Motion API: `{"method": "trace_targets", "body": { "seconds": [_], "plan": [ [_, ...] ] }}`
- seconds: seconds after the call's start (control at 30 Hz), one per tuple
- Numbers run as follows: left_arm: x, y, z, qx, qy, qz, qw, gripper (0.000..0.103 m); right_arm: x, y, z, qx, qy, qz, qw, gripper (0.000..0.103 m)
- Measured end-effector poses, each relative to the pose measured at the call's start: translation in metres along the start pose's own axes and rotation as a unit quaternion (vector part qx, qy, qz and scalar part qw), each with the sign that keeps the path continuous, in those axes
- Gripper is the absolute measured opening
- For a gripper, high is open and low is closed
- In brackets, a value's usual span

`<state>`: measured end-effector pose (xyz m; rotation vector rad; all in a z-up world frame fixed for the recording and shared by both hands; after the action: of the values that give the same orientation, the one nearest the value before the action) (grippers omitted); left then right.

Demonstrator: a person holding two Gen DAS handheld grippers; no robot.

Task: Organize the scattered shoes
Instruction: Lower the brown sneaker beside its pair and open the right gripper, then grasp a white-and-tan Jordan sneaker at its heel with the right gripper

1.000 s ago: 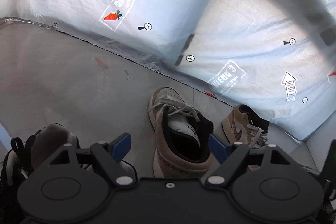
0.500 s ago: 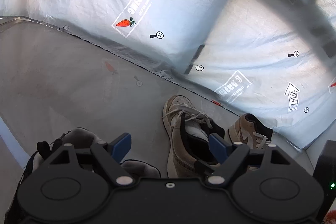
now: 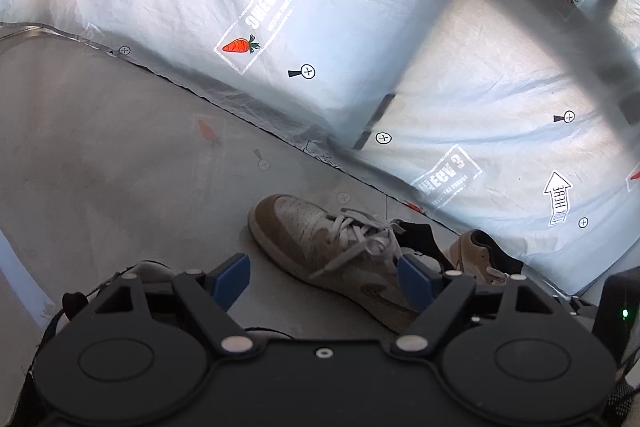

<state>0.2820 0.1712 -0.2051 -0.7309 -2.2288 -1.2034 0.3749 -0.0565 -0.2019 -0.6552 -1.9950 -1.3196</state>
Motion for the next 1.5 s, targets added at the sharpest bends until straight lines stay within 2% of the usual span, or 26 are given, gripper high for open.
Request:
{"method": "trace_targets", "body": {
  "seconds": [0.03, 0.17, 0.27, 0.37, 0.4, 0.8, 0.9, 0.97, 1.07, 1.1, 1.2, 1.3, 1.4, 1.5],
  "plan": [
    [0.000, 0.000, 0.000, 0.001, 0.000, 0.000, 1.0000, 0.082, -0.004, 0.003, -0.006, -0.010, -0.008, 0.006, 1.000, 0.085],
    [0.000, 0.001, 0.003, 0.007, 0.003, -0.002, 1.0000, 0.082, -0.003, 0.011, -0.021, -0.055, -0.004, 0.009, 0.998, 0.085],
    [0.000, 0.001, 0.005, 0.011, 0.005, -0.003, 0.9999, 0.082, 0.006, 0.007, -0.004, -0.045, 0.031, 0.017, 0.998, 0.083],
    [0.002, 0.002, 0.007, 0.011, 0.006, -0.003, 0.9999, 0.082, -0.002, -0.001, 0.014, -0.040, 0.062, 0.045, 0.996, 0.074],
    [0.002, 0.002, 0.007, 0.011, 0.007, -0.003, 0.9999, 0.082, -0.006, -0.003, 0.019, -0.038, 0.068, 0.054, 0.995, 0.074],
    [0.004, 0.005, 0.019, 0.021, 0.018, -0.011, 0.9996, 0.082, -0.052, 0.042, 0.010, -0.048, 0.034, 0.060, 0.996, 0.073],
    [0.005, 0.005, 0.025, 0.031, 0.024, -0.015, 0.9991, 0.082, -0.036, 0.046, 0.003, -0.108, 0.046, 0.039, 0.992, 0.077],
    [0.004, 0.006, 0.029, 0.039, 0.026, -0.015, 0.9988, 0.082, -0.018, 0.041, 0.001, -0.170, 0.067, 0.011, 0.983, 0.092],
    [0.003, 0.008, 0.033, 0.040, 0.030, -0.016, 0.9986, 0.082, -0.006, 0.034, 0.016, -0.198, 0.113, 0.001, 0.974, 0.095],
    [0.004, 0.008, 0.033, 0.040, 0.030, -0.018, 0.9986, 0.082, -0.007, 0.033, 0.031, -0.178, 0.138, 0.006, 0.974, 0.095],
    [0.007, 0.010, 0.036, 0.039, 0.032, -0.020, 0.9985, 0.082, -0.013, 0.033, 0.071, -0.110, 0.156, 0.006, 0.982, 0.095],
    [0.010, 0.009, 0.041, 0.044, 0.038, -0.021, 0.9981, 0.082, -0.031, 0.036, 0.108, -0.056, 0.133, 0.026, 0.989, 0.095],
    [0.010, 0.008, 0.045, 0.046, 0.044, -0.019, 0.9978, 0.082, -0.046, 0.038, 0.119, -0.050, 0.108, 0.043, 0.992, 0.099],
    [0.009, 0.008, 0.047, 0.046, 0.046, -0.015, 0.9977, 0.082, -0.054, 0.042, 0.121, -0.036, 0.091, 0.046, 0.994, 0.099]
  ]
}}
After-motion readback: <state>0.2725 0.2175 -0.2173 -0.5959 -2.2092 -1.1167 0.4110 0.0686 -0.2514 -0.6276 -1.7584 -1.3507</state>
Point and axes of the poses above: each gripper's, at about its wrist camera, not at the fingertips, and x roughly against the way its jaws point, z to its left, y to its top, the point moved 7 cm from there along -x, roughly the way its jaws point, and after that the axes turned 8 degrees about z, right-handed, at the moved point
